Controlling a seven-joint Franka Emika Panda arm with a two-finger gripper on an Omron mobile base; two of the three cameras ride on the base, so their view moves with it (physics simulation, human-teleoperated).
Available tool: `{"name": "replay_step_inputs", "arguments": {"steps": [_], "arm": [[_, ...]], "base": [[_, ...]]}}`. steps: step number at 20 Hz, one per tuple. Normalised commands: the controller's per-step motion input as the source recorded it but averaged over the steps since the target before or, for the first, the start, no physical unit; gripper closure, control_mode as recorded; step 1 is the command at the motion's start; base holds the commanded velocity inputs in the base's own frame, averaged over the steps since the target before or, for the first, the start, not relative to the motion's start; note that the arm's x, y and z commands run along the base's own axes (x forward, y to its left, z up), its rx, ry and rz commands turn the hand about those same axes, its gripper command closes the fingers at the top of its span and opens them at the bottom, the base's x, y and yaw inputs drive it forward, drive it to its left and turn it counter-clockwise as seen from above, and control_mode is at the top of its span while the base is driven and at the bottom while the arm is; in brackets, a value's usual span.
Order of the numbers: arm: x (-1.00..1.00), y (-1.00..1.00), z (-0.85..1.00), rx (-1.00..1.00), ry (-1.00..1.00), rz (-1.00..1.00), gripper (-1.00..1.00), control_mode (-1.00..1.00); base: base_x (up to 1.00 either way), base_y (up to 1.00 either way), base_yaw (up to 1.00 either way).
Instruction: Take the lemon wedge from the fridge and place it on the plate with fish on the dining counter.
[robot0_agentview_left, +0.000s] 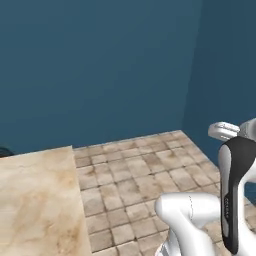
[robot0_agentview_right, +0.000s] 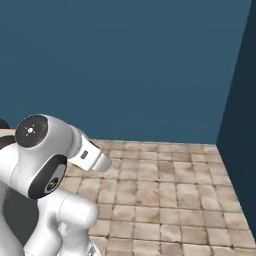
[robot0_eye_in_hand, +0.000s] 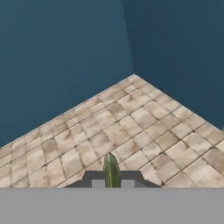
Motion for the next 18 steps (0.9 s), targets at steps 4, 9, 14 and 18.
{"name": "replay_step_inputs", "arguments": {"steps": [4,9,14,18], "arm": [[0.00,0.00,0.00,0.00,0.00,0.00,1.00,1.00],[0.00,0.00,0.00,0.00,0.00,0.00,1.00,1.00],[0.00,0.00,0.00,0.00,0.00,0.00,1.00,1.00],[0.00,0.00,0.00,0.00,0.00,0.00,1.00,1.00]], "base": [[1.00,-0.10,0.57],[1.00,-0.49,0.46],[1.00,-0.75,0.32],[1.00,-0.68,0.31]]}}
